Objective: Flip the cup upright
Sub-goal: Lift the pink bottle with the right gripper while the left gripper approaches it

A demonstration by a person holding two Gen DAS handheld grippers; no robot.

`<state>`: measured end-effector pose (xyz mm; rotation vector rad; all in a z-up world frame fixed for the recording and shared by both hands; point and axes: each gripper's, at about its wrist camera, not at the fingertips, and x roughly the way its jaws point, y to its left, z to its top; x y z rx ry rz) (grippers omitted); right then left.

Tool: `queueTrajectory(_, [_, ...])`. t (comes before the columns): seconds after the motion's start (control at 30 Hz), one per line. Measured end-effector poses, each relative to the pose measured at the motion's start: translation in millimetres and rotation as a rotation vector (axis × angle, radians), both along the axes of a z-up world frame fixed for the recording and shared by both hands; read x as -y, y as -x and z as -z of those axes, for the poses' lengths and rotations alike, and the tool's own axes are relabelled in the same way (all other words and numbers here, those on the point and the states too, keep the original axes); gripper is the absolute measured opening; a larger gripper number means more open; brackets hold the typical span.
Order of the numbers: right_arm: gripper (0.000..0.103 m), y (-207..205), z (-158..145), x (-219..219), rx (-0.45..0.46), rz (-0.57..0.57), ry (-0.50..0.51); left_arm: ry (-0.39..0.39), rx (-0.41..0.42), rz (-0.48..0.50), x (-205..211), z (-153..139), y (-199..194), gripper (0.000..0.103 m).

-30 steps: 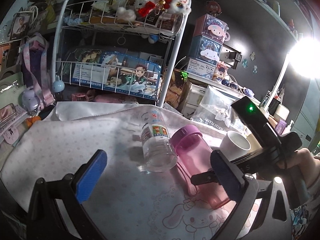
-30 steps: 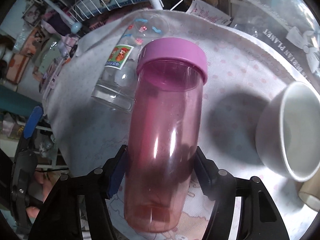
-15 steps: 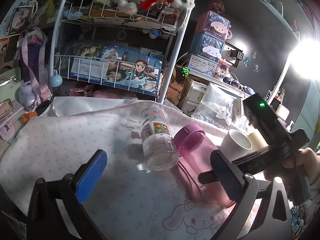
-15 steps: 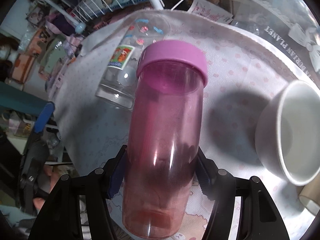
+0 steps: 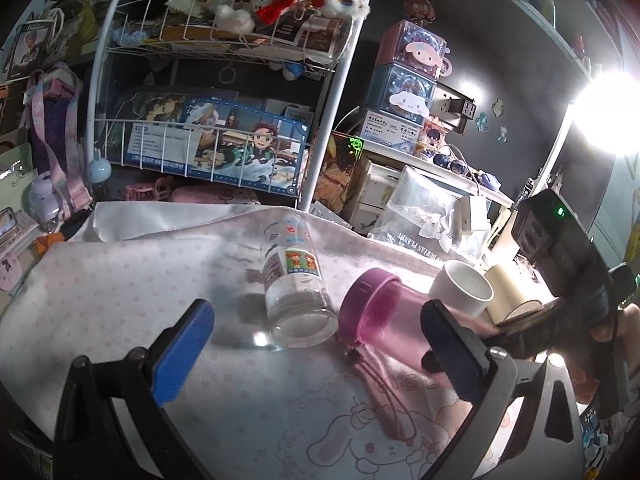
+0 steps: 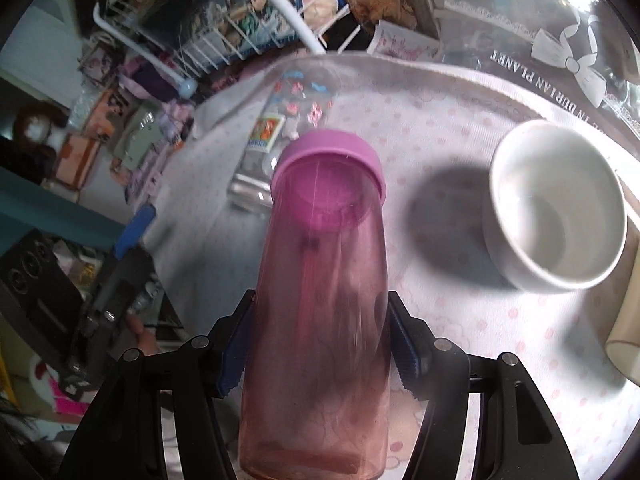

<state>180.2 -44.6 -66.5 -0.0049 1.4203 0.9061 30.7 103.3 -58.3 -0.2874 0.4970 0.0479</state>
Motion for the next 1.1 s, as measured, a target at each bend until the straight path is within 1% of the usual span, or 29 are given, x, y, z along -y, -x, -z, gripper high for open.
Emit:
queueTrajectory(0.07, [0.056,4,3,-5,0.023,-0.028,0.048,0.000,0.001,0.001,1,-1,0,0.102])
queueTrajectory(0.13, [0.056,7,7,-7,0.027,-0.043,0.079,-0.005,0.001,0.001,2,-1,1,0.102])
queueTrajectory(0.33, [0.056,12,19,-12,0.034,-0.069,0.150,-0.003,-0.004,-0.001,2,0,2,0.102])
queueTrajectory(0.47, [0.057,12,19,-20,0.076,-0.079,0.183,0.002,-0.005,-0.005,0,-1,1,0.102])
queueTrajectory(0.53, [0.059,11,22,-26,0.085,-0.080,0.199,0.003,-0.004,-0.005,-2,-1,1,0.102])
queueTrajectory(0.6, [0.059,7,23,-31,0.092,-0.078,0.200,-0.001,-0.003,-0.004,-2,-2,1,0.102])
queueTrajectory(0.67, [0.057,5,23,-34,0.113,-0.075,0.197,-0.003,-0.004,-0.006,-3,-2,2,0.102])
queueTrajectory(0.77, [0.056,3,23,-33,0.122,-0.053,0.169,-0.005,-0.005,-0.010,-5,-3,2,0.102])
queueTrajectory(0.93, [0.056,10,12,-24,0.180,-0.026,0.104,0.000,-0.005,-0.005,-6,-3,2,0.102])
queueTrajectory(1.1, [0.056,22,-4,-10,0.243,0.001,0.020,0.010,-0.002,0.029,2,-6,0,0.102])
